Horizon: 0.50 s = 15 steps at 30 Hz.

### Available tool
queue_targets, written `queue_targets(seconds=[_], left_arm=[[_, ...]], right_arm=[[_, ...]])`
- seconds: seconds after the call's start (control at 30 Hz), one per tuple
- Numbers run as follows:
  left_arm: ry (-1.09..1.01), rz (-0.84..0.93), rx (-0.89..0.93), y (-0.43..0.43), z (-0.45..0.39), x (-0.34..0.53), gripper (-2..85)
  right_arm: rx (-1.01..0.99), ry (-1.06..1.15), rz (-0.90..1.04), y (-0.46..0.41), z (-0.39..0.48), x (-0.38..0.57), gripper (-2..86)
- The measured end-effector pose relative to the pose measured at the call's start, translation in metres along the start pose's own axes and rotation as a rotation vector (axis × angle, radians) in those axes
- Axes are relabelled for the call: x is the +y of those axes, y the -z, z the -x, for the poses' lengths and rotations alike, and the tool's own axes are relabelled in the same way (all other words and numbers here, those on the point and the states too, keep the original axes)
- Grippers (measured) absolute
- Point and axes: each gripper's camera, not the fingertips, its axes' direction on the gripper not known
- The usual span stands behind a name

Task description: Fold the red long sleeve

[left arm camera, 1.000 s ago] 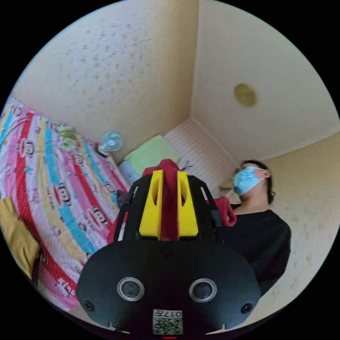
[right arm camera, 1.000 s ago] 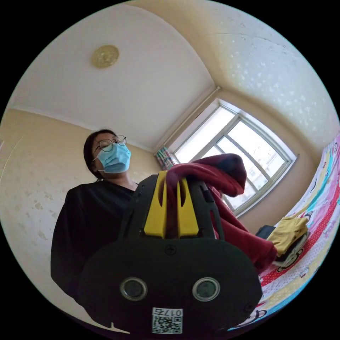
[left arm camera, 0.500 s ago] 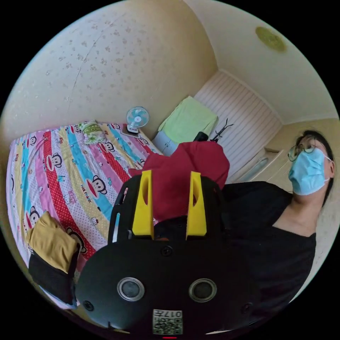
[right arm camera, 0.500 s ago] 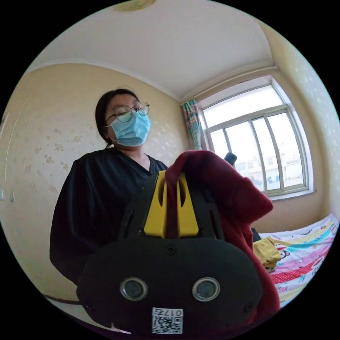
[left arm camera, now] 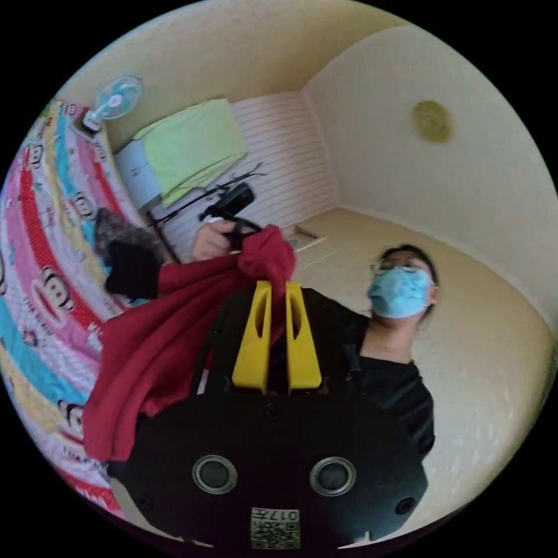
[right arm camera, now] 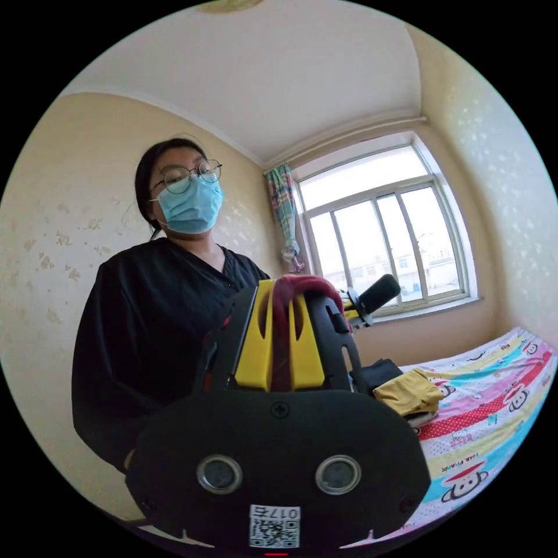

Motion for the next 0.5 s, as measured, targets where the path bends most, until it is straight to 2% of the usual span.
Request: queue_targets(seconds=[0.1, 0.2, 0.23, 0.37, 0.43, 0.5], left_arm=[[-0.293, -0.165, 0.089, 0.031, -0.04, -0.002, 3.1], [-0.496, -0.213, 0.126, 0.037, -0.076, -0.017, 2.6], [-0.515, -0.214, 0.132, 0.035, -0.081, -0.022, 2.6], [-0.529, -0.139, 0.031, 0.008, -0.104, -0.06, 1.8], [-0.547, -0.064, 0.092, -0.006, -0.113, -0.072, 1.7], [-0.578, -0.054, 0.087, -0.019, -0.132, -0.08, 1.7]], right_arm=[[0.159, -0.119, -0.02, 0.023, 0.007, 0.001, 2.7], [0.448, -0.203, 0.029, 0.026, 0.028, 0.014, 4.2], [0.527, -0.214, -0.024, 0.032, 0.039, 0.028, 5.0], [0.603, -0.141, -0.185, 0.047, 0.069, 0.09, 7.8], [0.731, -0.152, -0.242, 0.047, 0.079, 0.126, 12.2], [0.755, -0.199, -0.259, 0.042, 0.075, 0.14, 17.0]])
